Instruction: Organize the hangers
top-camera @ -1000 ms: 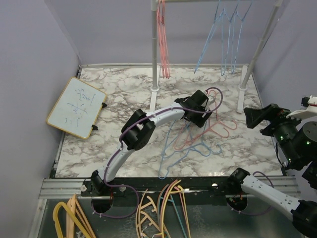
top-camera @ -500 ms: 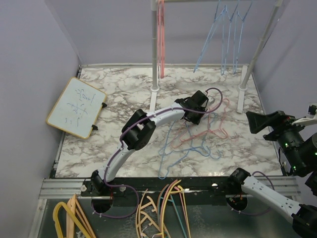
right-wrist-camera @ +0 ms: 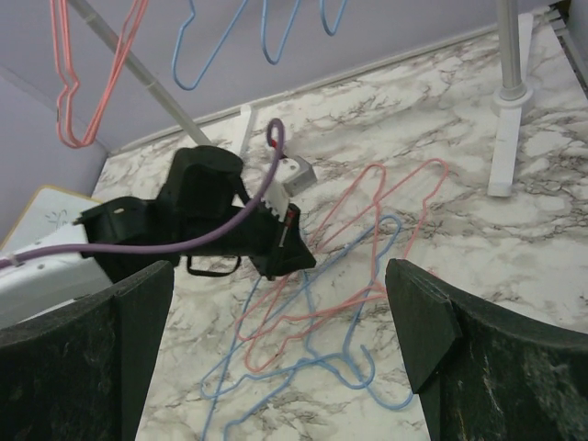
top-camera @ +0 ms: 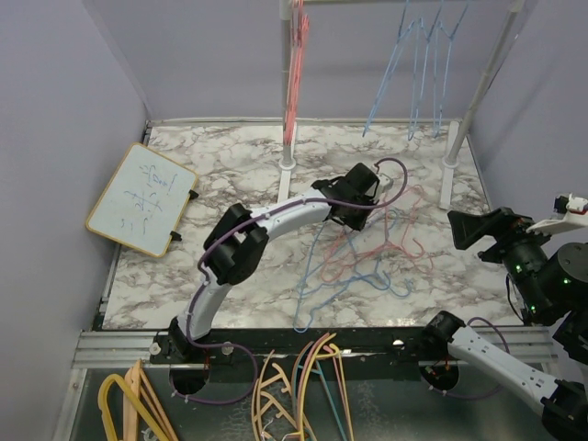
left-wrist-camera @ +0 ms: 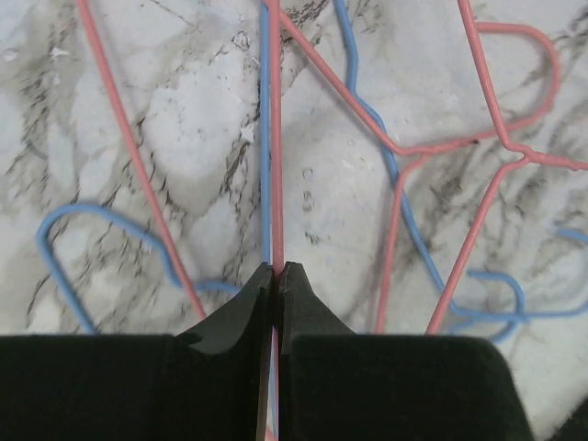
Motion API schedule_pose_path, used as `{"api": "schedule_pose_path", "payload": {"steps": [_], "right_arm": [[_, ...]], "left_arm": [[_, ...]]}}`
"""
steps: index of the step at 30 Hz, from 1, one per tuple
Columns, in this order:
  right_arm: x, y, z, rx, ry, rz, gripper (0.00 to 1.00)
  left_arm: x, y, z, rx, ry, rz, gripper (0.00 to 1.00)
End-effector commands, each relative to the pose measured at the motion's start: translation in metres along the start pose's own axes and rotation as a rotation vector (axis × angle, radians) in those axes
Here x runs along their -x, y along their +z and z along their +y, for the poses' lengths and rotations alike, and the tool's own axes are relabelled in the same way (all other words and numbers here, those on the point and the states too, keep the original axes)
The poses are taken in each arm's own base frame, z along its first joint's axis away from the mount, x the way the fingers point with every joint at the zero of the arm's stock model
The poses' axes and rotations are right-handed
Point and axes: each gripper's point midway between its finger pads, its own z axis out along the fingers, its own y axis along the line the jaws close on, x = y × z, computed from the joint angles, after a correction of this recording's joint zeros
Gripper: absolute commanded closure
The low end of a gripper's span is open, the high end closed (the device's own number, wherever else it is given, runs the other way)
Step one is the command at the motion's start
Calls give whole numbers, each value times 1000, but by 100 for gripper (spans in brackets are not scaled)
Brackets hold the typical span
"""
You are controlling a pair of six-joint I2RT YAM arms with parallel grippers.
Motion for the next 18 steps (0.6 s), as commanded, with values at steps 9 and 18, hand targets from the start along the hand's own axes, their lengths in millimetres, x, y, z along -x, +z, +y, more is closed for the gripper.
{"api": "schedule_pose_path", "payload": {"steps": [9,18], "right_arm": [[0,9,16,45,26,1,0],[-77,35,81,359,24,202,0]], "left_arm": [[52,-163,-27,-115,20,-301,100],[15,-216,95,-94,-331,-399,100]]}}
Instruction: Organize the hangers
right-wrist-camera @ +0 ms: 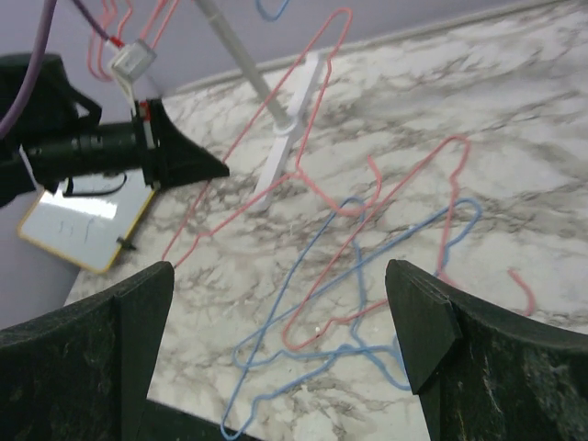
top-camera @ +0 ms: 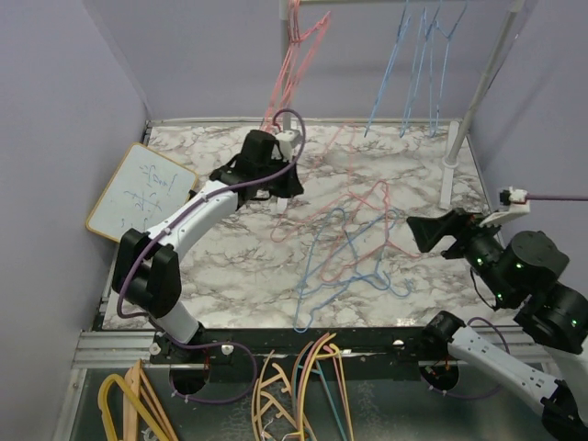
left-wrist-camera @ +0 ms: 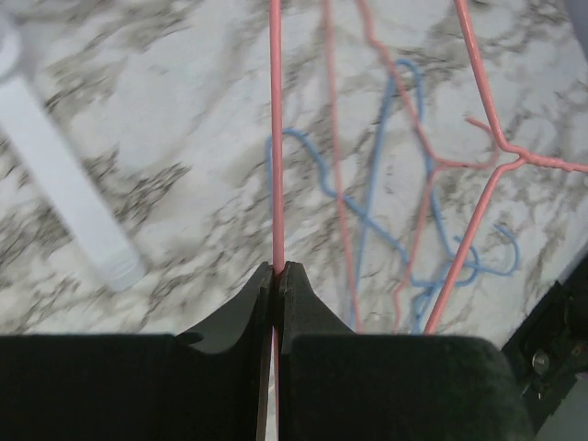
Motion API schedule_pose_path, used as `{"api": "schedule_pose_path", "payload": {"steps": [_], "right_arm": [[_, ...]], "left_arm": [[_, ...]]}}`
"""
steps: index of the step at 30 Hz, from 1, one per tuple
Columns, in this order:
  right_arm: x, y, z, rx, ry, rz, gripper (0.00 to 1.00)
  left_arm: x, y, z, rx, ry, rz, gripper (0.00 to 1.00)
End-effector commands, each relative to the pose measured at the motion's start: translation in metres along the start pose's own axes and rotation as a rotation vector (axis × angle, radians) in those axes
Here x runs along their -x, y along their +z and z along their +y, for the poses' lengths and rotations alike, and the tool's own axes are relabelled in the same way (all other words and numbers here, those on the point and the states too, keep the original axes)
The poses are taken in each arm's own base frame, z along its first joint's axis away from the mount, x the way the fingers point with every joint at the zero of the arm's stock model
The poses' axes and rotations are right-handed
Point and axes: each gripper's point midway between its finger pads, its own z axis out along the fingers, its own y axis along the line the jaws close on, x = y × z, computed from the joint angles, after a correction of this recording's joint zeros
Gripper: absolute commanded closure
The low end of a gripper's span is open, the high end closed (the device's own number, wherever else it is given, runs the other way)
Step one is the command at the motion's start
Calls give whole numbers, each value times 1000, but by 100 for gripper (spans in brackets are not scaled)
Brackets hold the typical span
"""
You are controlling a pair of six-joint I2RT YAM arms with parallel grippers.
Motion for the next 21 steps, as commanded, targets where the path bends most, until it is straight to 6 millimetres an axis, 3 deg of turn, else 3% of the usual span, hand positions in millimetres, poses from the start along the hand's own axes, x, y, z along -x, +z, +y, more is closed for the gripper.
{"api": "schedule_pose_path", "payload": {"steps": [1,5,11,16,21], "right_arm": [[-59,31,49,228,32,180,0],[-113,61,62,277,149,271,1],[-173,97,76,321,325,365,4],[-195,119,86,355,426,379,5],[-197,136,99,403,484,338,6]], "left_arm": [[1,-32,33,-19,-151,-77,100],[-4,-48,51,23,-209,-124,100],[2,-58,65,19,-336,-191,100],[5,-57,65,6,-421,-219,100],[16,-51,63,-28,-492,-245,100]]}}
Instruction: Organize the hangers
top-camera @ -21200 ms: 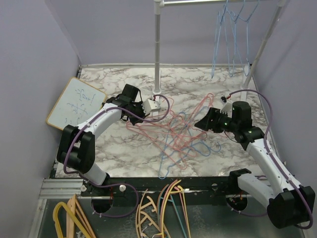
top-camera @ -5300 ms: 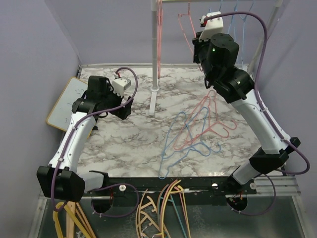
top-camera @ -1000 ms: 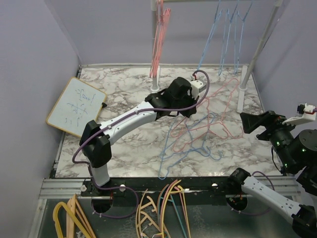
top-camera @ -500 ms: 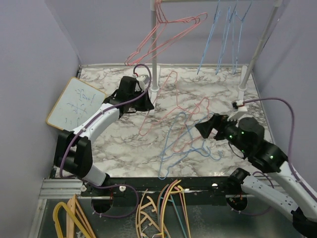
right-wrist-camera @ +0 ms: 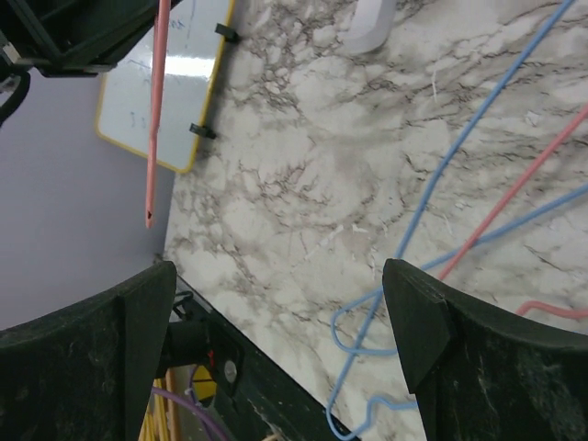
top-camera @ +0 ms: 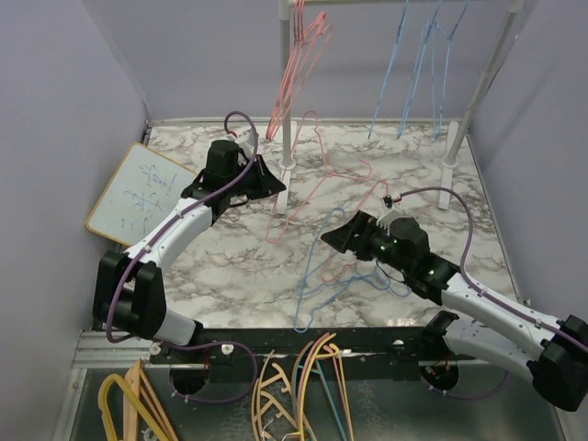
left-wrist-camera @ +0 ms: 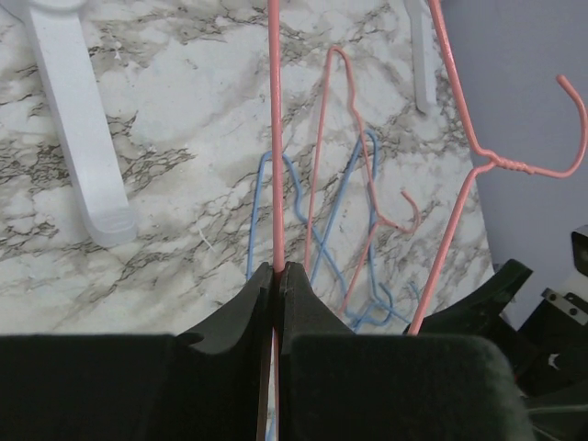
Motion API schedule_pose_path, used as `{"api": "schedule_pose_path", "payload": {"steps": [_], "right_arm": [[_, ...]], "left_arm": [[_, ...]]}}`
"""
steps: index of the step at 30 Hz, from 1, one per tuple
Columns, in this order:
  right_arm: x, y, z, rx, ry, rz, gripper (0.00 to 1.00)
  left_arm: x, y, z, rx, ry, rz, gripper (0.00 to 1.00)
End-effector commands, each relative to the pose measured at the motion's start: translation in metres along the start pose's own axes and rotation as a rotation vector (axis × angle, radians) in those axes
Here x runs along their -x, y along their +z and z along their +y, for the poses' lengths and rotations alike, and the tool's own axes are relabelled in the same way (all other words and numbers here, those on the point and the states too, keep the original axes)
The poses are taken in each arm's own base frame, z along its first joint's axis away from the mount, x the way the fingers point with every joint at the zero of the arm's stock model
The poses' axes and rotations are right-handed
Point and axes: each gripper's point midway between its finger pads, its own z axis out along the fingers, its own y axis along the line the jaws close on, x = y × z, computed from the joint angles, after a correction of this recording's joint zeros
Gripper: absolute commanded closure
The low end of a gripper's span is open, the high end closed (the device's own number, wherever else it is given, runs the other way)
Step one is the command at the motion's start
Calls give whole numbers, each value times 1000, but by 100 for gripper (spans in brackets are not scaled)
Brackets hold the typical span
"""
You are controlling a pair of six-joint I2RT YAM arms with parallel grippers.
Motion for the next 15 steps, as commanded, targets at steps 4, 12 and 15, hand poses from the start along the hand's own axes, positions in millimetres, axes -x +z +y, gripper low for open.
{"api": "schedule_pose_path", "payload": {"steps": [4,12,15], "right_arm": [[23,32,63,221,36,-88,6],[22,73,92,275,50,-104,7],[20,86,97,262,46,-98,8]], "left_arm": [[22,6,-21,-78,-86,-61,100],[22,9,-15,-54,-98,-71,100],[21,10,-14,-53,-103,-71,100]]}}
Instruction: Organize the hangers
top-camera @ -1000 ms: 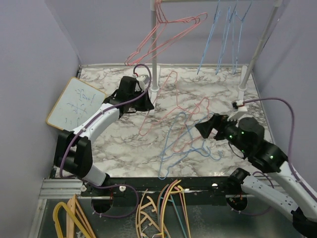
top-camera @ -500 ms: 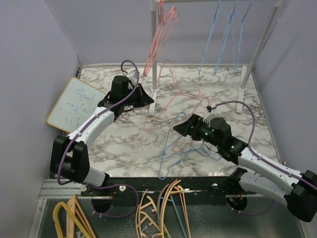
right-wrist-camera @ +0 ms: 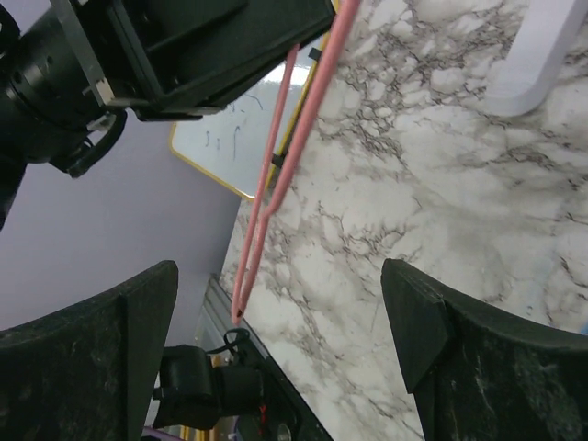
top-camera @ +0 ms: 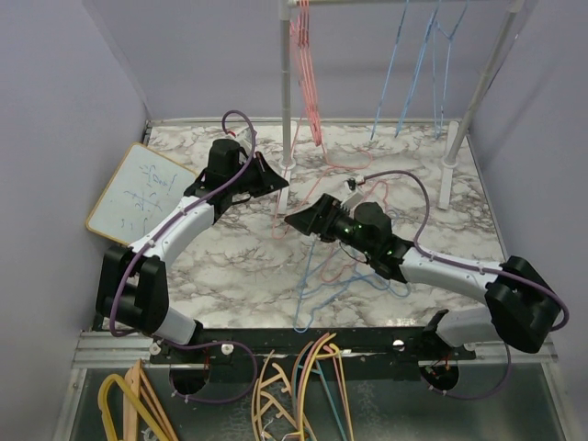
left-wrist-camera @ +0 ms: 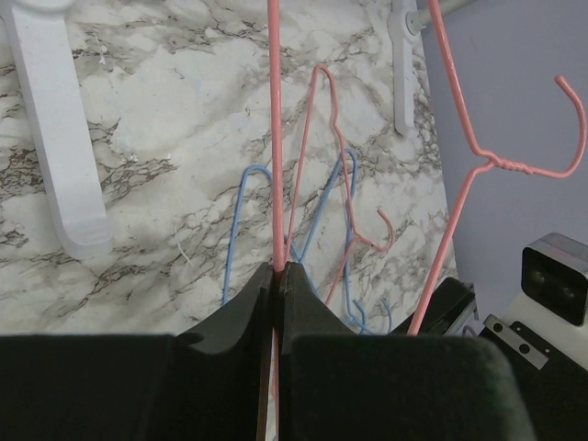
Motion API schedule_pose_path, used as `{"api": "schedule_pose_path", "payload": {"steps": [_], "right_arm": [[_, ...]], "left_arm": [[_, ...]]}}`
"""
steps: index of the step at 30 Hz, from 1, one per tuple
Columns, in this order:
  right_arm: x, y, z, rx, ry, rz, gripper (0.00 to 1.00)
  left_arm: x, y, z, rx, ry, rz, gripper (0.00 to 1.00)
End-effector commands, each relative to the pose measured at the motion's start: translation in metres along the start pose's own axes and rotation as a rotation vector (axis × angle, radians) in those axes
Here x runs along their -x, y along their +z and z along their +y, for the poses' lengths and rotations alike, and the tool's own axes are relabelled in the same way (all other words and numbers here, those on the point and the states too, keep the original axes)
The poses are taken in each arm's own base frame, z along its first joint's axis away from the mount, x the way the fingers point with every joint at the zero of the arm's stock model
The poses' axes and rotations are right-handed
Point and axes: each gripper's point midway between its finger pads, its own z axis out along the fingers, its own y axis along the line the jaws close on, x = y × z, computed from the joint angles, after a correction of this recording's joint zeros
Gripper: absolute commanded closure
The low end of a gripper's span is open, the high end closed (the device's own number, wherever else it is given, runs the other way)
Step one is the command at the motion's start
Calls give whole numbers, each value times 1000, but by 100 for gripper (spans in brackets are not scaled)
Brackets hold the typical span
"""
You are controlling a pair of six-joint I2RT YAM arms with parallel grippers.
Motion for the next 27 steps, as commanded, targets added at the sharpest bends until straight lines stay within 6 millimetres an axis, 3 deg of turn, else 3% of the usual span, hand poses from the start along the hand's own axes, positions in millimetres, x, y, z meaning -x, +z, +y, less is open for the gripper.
{"api": "schedule_pose_path", "payload": {"steps": [1,6,8,11,12,15,16,17,21,22,27], "right_arm": [[19,22,30,76,4,-84,10],[22,43,25,58,-11,-101,31],[26,51,27,59,-32,-116,49],[33,56,29,55,-46,-144,89],[35,56,29,52,-46,-150,97],[37,49,29,37,-76,-163,99],[36,45,27,16,-93,-163,99],[35,41,24,-10,-116,-160,99],[26,16,6,-117,-192,-97,99],[21,9,-1,-150,-207,-68,99],[-2,-41,-44,-336,-270,65,99]], "left_arm": [[12,1,-10,-30,6,-43,100],[12,2,-11,-36,-2,-39,100],[10,1,-10,-34,-8,-37,100],[6,1,-9,-40,-23,-26,100],[5,1,-10,-43,-24,-25,100],[2,-1,-11,-53,0,-13,100],[1,-2,-10,-51,17,-10,96],[1,-3,-8,-43,39,-9,81],[3,-8,-1,3,178,-7,8],[5,-10,1,19,223,-5,2],[12,-22,8,76,397,8,1]]}}
